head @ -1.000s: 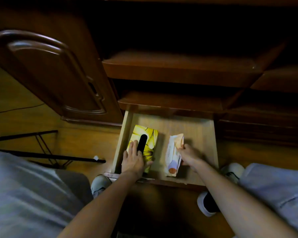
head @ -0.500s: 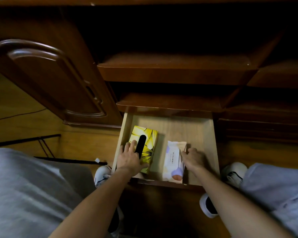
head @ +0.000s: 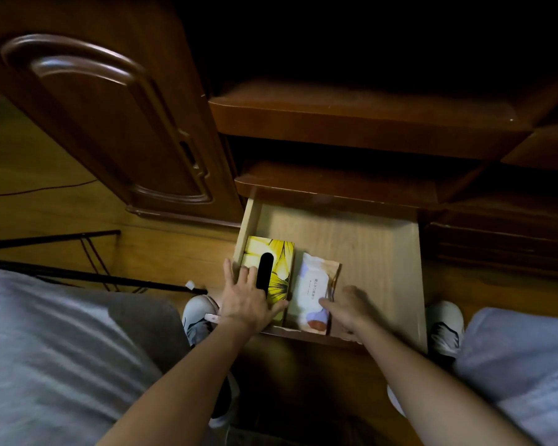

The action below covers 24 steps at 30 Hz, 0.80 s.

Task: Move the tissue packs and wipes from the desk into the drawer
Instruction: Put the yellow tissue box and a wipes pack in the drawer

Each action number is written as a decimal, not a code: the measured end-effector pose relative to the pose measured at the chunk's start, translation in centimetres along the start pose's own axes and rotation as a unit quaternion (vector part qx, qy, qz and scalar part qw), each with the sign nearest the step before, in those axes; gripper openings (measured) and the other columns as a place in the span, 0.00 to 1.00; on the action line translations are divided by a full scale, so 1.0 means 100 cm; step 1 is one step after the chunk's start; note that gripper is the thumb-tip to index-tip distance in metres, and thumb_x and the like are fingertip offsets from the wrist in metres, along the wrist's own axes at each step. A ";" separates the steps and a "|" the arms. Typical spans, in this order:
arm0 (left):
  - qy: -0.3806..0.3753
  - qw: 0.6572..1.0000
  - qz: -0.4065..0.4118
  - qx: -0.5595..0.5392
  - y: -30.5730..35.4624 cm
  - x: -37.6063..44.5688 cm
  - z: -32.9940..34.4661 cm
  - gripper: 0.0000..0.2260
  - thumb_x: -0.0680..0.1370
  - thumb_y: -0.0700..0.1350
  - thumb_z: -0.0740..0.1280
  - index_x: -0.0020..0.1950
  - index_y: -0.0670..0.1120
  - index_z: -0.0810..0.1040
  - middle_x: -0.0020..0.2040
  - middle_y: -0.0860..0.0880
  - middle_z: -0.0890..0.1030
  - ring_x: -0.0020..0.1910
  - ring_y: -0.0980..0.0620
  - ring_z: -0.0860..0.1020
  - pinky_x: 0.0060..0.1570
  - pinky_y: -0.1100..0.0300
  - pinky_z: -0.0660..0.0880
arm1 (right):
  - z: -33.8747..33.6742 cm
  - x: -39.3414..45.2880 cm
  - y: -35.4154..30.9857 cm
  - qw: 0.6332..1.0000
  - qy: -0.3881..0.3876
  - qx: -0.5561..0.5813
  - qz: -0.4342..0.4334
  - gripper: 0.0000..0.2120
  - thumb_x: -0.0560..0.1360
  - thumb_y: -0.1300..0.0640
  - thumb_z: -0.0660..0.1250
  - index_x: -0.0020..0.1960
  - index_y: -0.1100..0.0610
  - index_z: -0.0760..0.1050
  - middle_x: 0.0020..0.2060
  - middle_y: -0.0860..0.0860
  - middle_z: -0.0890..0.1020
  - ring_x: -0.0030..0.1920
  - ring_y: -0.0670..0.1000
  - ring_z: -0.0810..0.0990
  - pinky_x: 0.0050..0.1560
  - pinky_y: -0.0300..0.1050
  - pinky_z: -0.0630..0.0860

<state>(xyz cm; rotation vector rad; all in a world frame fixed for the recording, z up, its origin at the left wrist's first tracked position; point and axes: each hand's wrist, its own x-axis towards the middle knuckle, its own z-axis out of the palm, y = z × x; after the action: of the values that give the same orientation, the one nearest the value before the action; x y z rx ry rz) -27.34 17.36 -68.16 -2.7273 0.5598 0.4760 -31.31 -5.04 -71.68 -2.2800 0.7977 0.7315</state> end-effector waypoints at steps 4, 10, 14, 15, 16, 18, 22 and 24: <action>0.073 0.993 -0.043 -0.084 0.000 0.004 0.005 0.37 0.78 0.70 0.42 0.62 0.49 0.79 0.63 0.43 0.74 0.67 0.41 0.69 0.75 0.35 0.43 | 0.002 0.016 -0.011 0.996 0.055 0.061 -0.045 0.31 0.74 0.52 0.76 0.72 0.57 0.67 0.68 0.57 0.75 0.63 0.59 0.78 0.52 0.47 0.76; -0.016 0.994 0.007 -0.111 -0.003 0.010 0.036 0.34 0.78 0.69 0.35 0.81 0.55 0.47 0.81 0.45 0.35 0.79 0.44 0.33 0.73 0.41 0.29 | 0.026 0.027 -0.016 0.972 0.020 -0.198 -0.124 0.31 0.81 0.47 0.66 0.79 0.38 0.57 0.74 0.53 0.63 0.62 0.58 0.77 0.43 0.47 0.73; -0.022 0.995 0.002 -0.095 -0.003 0.012 0.032 0.38 0.78 0.70 0.38 0.80 0.49 0.61 0.82 0.44 0.41 0.81 0.44 0.38 0.73 0.41 0.28 | 0.017 0.034 -0.020 0.963 -0.016 -0.227 -0.145 0.33 0.79 0.46 0.69 0.79 0.39 0.59 0.75 0.52 0.64 0.66 0.57 0.75 0.54 0.47 0.75; -0.027 0.995 -0.003 -0.094 -0.003 0.012 0.029 0.39 0.78 0.70 0.39 0.79 0.47 0.61 0.83 0.44 0.44 0.81 0.44 0.40 0.74 0.40 0.29 | 0.013 0.034 -0.020 0.961 -0.037 -0.227 -0.154 0.34 0.78 0.46 0.70 0.80 0.39 0.59 0.76 0.51 0.64 0.68 0.57 0.73 0.58 0.48 0.75; -0.035 0.995 -0.007 -0.094 -0.004 0.012 0.024 0.39 0.78 0.70 0.41 0.79 0.46 0.61 0.83 0.44 0.46 0.81 0.44 0.42 0.74 0.40 0.31 | 0.008 0.031 -0.021 0.961 -0.058 -0.218 -0.160 0.36 0.78 0.46 0.70 0.81 0.41 0.57 0.77 0.51 0.63 0.70 0.58 0.71 0.62 0.49 0.74; -0.058 0.993 -0.005 -0.106 -0.004 0.013 0.009 0.39 0.78 0.70 0.48 0.80 0.46 0.58 0.82 0.44 0.50 0.81 0.43 0.47 0.76 0.39 0.36 | -0.003 0.021 -0.019 0.969 -0.086 -0.168 -0.157 0.40 0.77 0.47 0.71 0.82 0.46 0.53 0.78 0.53 0.64 0.72 0.58 0.70 0.66 0.52 0.72; -0.035 0.985 -0.030 -0.166 -0.011 0.011 -0.046 0.34 0.77 0.65 0.60 0.77 0.47 0.61 0.72 0.44 0.69 0.72 0.43 0.67 0.74 0.44 0.56 | -0.034 -0.010 -0.021 0.986 -0.042 -0.067 -0.149 0.34 0.77 0.53 0.72 0.78 0.54 0.61 0.71 0.56 0.74 0.66 0.57 0.75 0.60 0.48 0.75; 0.073 0.974 -0.038 -0.209 -0.017 0.007 -0.087 0.25 0.78 0.57 0.62 0.72 0.48 0.66 0.67 0.45 0.74 0.66 0.43 0.73 0.66 0.48 0.67 | -0.064 -0.031 -0.034 0.982 0.042 -0.006 -0.183 0.23 0.79 0.55 0.69 0.73 0.52 0.71 0.65 0.53 0.80 0.62 0.54 0.80 0.55 0.45 0.76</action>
<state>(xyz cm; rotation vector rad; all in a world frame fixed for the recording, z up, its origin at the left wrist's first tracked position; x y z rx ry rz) -23.80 15.42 -60.28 -3.1933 0.4272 0.4129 -29.18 -6.19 -64.20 -2.3884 0.3899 0.4735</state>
